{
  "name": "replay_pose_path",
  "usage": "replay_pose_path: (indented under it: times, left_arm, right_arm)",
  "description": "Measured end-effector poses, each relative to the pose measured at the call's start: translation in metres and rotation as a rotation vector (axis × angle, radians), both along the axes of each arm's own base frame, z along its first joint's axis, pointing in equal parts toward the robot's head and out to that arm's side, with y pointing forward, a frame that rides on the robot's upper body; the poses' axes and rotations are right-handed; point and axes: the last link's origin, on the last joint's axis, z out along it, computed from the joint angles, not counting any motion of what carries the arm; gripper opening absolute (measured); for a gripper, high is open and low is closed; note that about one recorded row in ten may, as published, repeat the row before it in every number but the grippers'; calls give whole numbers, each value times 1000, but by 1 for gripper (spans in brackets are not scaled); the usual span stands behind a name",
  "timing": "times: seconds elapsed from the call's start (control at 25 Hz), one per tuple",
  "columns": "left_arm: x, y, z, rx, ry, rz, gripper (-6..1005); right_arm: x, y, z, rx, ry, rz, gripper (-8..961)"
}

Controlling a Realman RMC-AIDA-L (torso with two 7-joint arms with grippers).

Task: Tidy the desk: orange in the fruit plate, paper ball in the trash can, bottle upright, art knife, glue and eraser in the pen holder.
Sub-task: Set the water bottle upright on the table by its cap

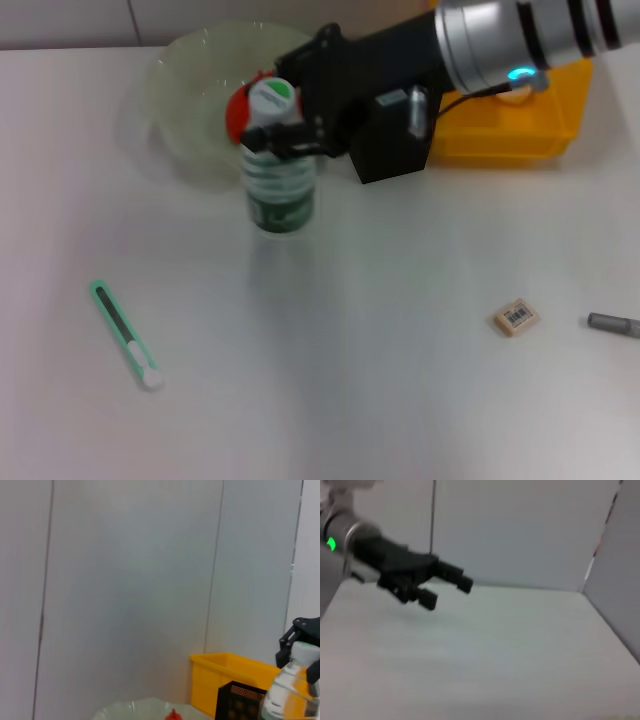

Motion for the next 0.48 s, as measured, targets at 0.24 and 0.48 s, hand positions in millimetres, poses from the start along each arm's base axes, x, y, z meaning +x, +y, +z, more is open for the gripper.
replay_pose_path:
  times: [0.24, 0.48]
  left_arm:
    - [1, 4, 0, 3, 6, -8, 854]
    - [-1, 4, 0, 5, 18, 0, 854]
  right_arm:
    - [-12, 2, -23, -5, 72, -58, 438]
    - [-41, 13, -39, -15, 75, -130, 438]
